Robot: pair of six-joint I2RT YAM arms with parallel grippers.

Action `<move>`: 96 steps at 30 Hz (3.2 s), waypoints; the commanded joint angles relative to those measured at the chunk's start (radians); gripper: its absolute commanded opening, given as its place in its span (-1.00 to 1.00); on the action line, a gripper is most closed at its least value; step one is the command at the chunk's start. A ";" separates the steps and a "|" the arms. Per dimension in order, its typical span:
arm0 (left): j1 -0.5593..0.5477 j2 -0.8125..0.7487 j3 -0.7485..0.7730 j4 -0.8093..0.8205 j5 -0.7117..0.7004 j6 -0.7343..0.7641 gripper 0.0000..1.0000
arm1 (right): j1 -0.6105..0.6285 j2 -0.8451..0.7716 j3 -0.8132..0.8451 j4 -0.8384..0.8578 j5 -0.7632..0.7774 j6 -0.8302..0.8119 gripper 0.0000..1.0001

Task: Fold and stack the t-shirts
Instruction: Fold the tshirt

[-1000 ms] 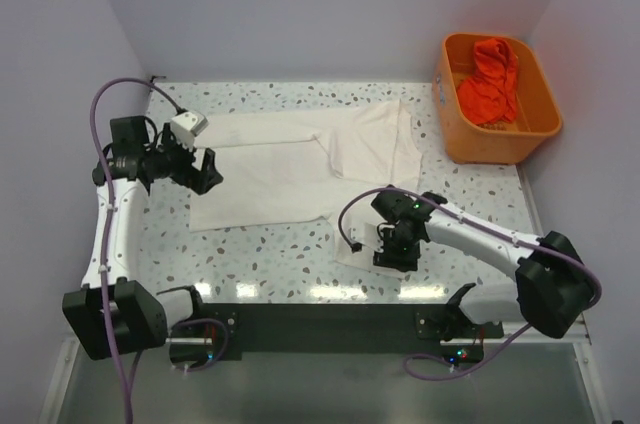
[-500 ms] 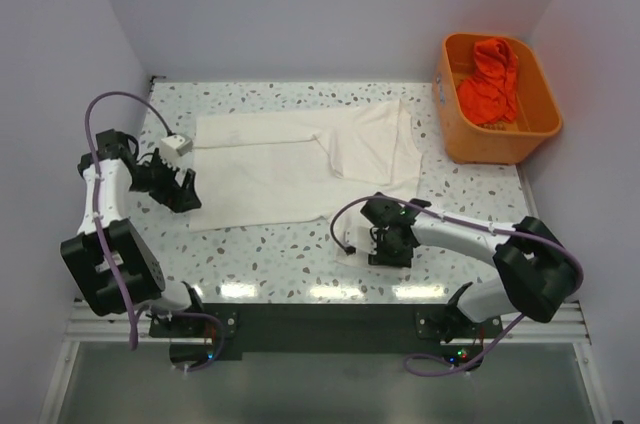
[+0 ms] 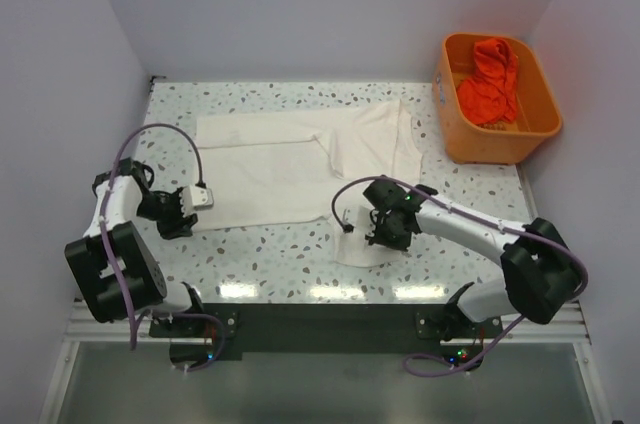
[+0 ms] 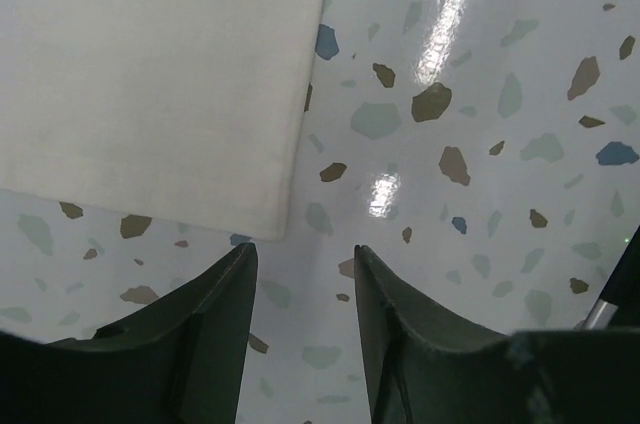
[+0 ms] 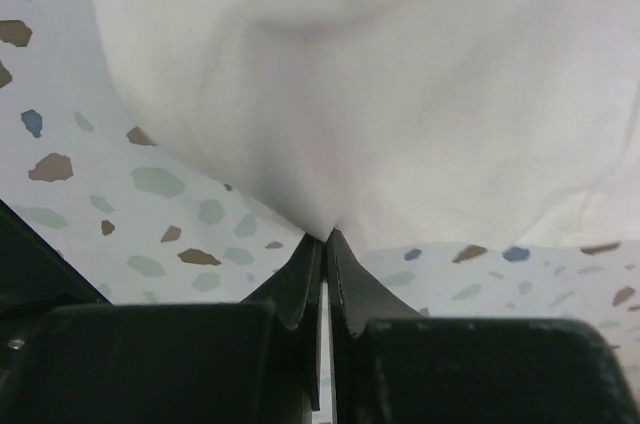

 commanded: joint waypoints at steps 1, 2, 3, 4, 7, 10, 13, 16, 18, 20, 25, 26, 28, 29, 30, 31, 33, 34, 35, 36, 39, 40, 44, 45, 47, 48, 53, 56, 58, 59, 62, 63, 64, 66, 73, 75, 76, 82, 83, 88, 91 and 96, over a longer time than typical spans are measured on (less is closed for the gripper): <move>0.006 0.041 -0.004 0.057 -0.017 0.210 -0.03 | -0.082 -0.058 0.101 -0.052 -0.073 0.033 -1.00; 0.006 0.050 -0.007 0.080 -0.025 0.216 -0.03 | -0.101 -0.060 0.128 -0.072 -0.083 0.033 -1.00; 0.004 0.068 -0.010 0.091 -0.027 0.224 -0.03 | -0.116 -0.058 0.141 -0.078 -0.086 0.031 -1.00; 0.004 0.076 -0.018 0.102 -0.028 0.238 -0.03 | -0.138 -0.058 0.152 -0.084 -0.093 0.026 -1.00; -0.001 0.104 -0.030 0.134 -0.027 0.262 -0.02 | -0.159 -0.058 0.184 -0.110 -0.106 0.020 -1.00; -0.013 0.127 -0.033 0.165 -0.021 0.258 -0.01 | -0.167 -0.057 0.199 -0.124 -0.106 0.016 -1.00; -0.031 0.148 -0.044 0.179 -0.018 0.244 -0.03 | -0.171 -0.054 0.210 -0.135 -0.109 0.017 -1.00; -0.047 0.157 -0.072 0.215 -0.022 0.235 -0.03 | -0.175 -0.057 0.224 -0.140 -0.110 0.022 -1.00; -0.054 0.164 -0.084 0.251 -0.025 0.221 -0.06 | -0.181 -0.060 0.239 -0.147 -0.115 0.022 -1.00; -0.063 0.183 -0.092 0.260 -0.039 0.221 -0.12 | -0.184 -0.063 0.253 -0.161 -0.119 0.022 -1.00; -0.067 0.196 -0.099 0.271 -0.062 0.218 -0.37 | -0.185 -0.087 0.262 -0.195 -0.127 0.017 -1.00; -0.067 0.194 -0.101 0.266 -0.064 0.223 -0.45 | -0.184 -0.100 0.262 -0.201 -0.130 0.016 -1.00; -0.067 0.184 -0.104 0.265 -0.061 0.221 -0.66 | -0.185 -0.112 0.261 -0.216 -0.136 0.013 -1.00; -0.065 0.173 -0.106 0.262 -0.059 0.224 -0.72 | -0.185 -0.129 0.259 -0.219 -0.139 0.013 -1.00; -0.067 0.167 -0.104 0.257 -0.057 0.227 -0.80 | -0.184 -0.136 0.256 -0.227 -0.147 0.010 -1.00; -0.067 0.161 -0.104 0.248 -0.053 0.226 -0.97 | -0.184 -0.146 0.251 -0.238 -0.153 0.008 -1.00; -0.067 0.141 -0.103 0.234 -0.050 0.238 -1.00 | -0.182 -0.173 0.244 -0.252 -0.162 0.003 -1.00; -0.065 0.131 -0.101 0.220 -0.050 0.239 -1.00 | -0.182 -0.182 0.238 -0.265 -0.168 0.003 -1.00; -0.062 0.119 -0.099 0.206 -0.050 0.255 -1.00 | -0.173 -0.192 0.235 -0.273 -0.173 0.005 -1.00; -0.057 0.115 -0.092 0.188 -0.050 0.267 -1.00 | -0.167 -0.213 0.234 -0.294 -0.178 0.009 -1.00; -0.034 0.093 -0.069 0.111 -0.050 0.307 -1.00 | -0.139 -0.251 0.250 -0.321 -0.188 0.025 -1.00; -0.015 0.090 -0.058 0.079 -0.045 0.315 -1.00 | -0.139 -0.270 0.264 -0.333 -0.195 0.028 -1.00; 0.010 0.107 0.034 -0.008 -0.015 0.329 -1.00 | -0.164 -0.284 0.293 -0.353 -0.158 0.011 -1.00; 0.012 0.113 0.081 -0.024 -0.001 0.322 -1.00 | -0.178 -0.285 0.302 -0.348 -0.159 -0.022 -1.00; 0.010 0.136 0.149 -0.068 0.038 0.316 -1.00 | -0.214 -0.256 0.345 -0.344 -0.155 -0.050 -1.00; 0.010 0.144 0.169 -0.076 0.051 0.307 -1.00 | -0.227 -0.236 0.363 -0.351 -0.164 -0.073 -1.00; 0.010 0.203 0.258 -0.102 0.107 0.270 -1.00 | -0.274 -0.102 0.500 -0.353 -0.173 -0.133 -1.00; 0.009 0.226 0.292 -0.081 0.122 0.240 -1.00 | -0.290 -0.040 0.586 -0.348 -0.167 -0.182 -1.00; 0.006 0.240 0.315 -0.061 0.133 0.227 -1.00 | -0.299 0.024 0.657 -0.365 -0.165 -0.219 -1.00; 0.003 0.257 0.324 -0.051 0.137 0.200 -1.00 | -0.302 0.046 0.681 -0.371 -0.161 -0.234 -1.00; -0.011 0.292 0.365 -0.033 0.163 0.163 -1.00 | -0.322 0.124 0.767 -0.393 -0.152 -0.297 -1.00; -0.014 0.302 0.384 -0.031 0.168 0.155 -1.00 | -0.326 0.139 0.787 -0.399 -0.149 -0.326 -1.00; -0.022 0.318 0.393 -0.022 0.179 0.140 -1.00 | -0.331 0.176 0.829 -0.405 -0.146 -0.337 -1.00; -0.034 0.332 0.419 -0.004 0.197 0.117 -1.00 | -0.343 0.212 0.898 -0.429 -0.147 -0.366 -1.00; -0.056 0.423 0.505 0.027 0.226 0.055 -1.00 | -0.398 0.351 1.076 -0.466 -0.149 -0.444 -1.00; -0.059 0.440 0.532 0.031 0.243 0.032 -1.00 | -0.417 0.400 1.144 -0.494 -0.159 -0.470 -1.00; -0.060 0.456 0.552 0.033 0.246 0.026 -1.00 | -0.426 0.431 1.164 -0.500 -0.164 -0.471 -1.00; -0.060 0.499 0.609 0.030 0.268 0.014 -1.00 | -0.441 0.503 1.278 -0.532 -0.172 -0.503 -1.00; -0.060 0.504 0.621 0.028 0.272 0.017 -1.00 | -0.446 0.511 1.287 -0.537 -0.172 -0.509 -1.00; -0.059 0.544 0.677 0.012 0.291 0.000 -1.00 | -0.460 0.546 1.324 -0.528 -0.178 -0.532 -1.00; -0.060 0.556 0.694 0.015 0.295 -0.009 -1.00 | -0.471 0.569 1.345 -0.523 -0.179 -0.541 -1.00; -0.062 0.576 0.712 0.015 0.297 -0.007 -1.00 | -0.483 0.595 1.365 -0.512 -0.176 -0.553 -1.00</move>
